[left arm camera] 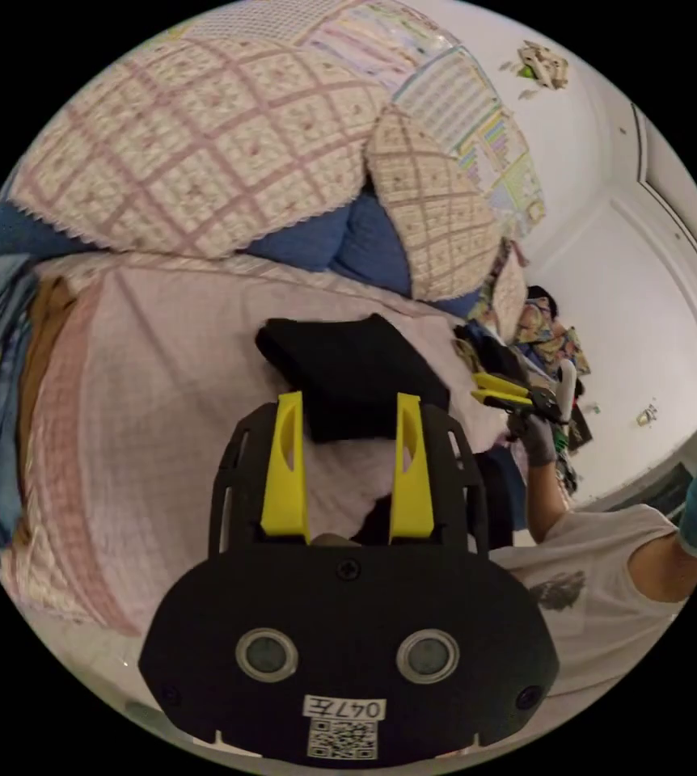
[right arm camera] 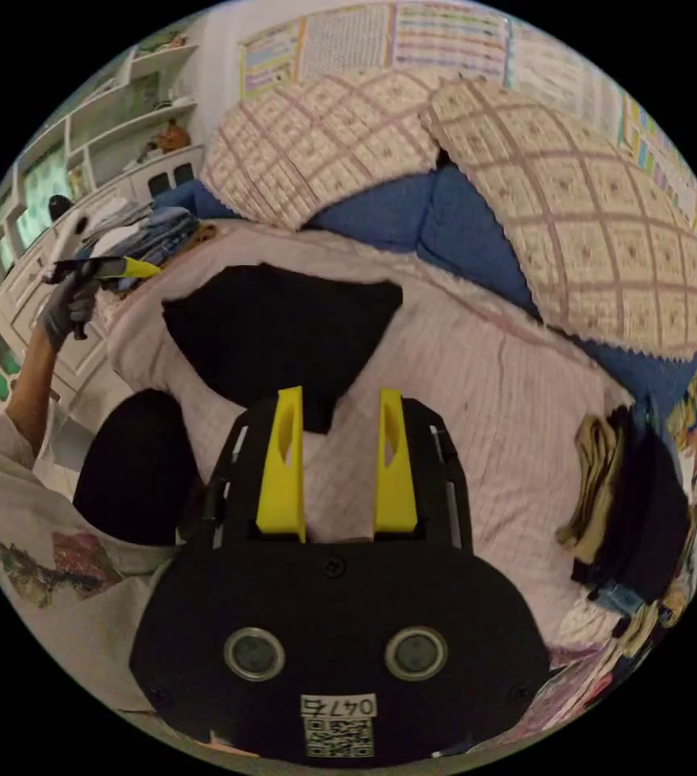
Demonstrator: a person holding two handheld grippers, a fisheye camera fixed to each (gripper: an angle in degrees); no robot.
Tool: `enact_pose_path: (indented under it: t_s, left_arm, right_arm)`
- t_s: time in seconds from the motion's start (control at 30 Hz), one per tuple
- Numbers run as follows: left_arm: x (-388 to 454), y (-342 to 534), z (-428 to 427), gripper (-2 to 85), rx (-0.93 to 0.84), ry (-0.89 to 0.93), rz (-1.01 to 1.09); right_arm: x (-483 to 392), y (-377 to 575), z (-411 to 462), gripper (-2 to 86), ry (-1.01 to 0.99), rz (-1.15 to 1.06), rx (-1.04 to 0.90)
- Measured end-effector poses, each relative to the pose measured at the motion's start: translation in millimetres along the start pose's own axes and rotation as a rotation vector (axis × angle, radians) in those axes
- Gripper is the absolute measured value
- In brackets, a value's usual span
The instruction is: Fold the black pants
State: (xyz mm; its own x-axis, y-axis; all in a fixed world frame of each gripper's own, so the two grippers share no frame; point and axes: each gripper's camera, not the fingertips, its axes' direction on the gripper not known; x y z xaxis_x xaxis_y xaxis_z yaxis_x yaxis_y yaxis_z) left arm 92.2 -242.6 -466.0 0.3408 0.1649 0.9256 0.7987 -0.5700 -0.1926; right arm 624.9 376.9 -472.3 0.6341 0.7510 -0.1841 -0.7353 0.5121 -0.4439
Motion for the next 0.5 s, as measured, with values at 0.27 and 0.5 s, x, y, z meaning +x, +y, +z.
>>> enact_pose_path:
  t_s: [0.27, 0.5]
  left_arm:
    - [11.7, 99.1, -70.7, 11.8, 0.235, -0.148, -0.024]
    - [1.3, 114.2, -58.4, 10.2, 0.200, -0.079, -0.121]
  right_arm:
    - [-67.9, -22.5, 6.4, 10.1, -0.217, -0.279, 0.091]
    - [-146.5, -61.4, 65.0, 8.9, -0.235, -0.580, -0.052]
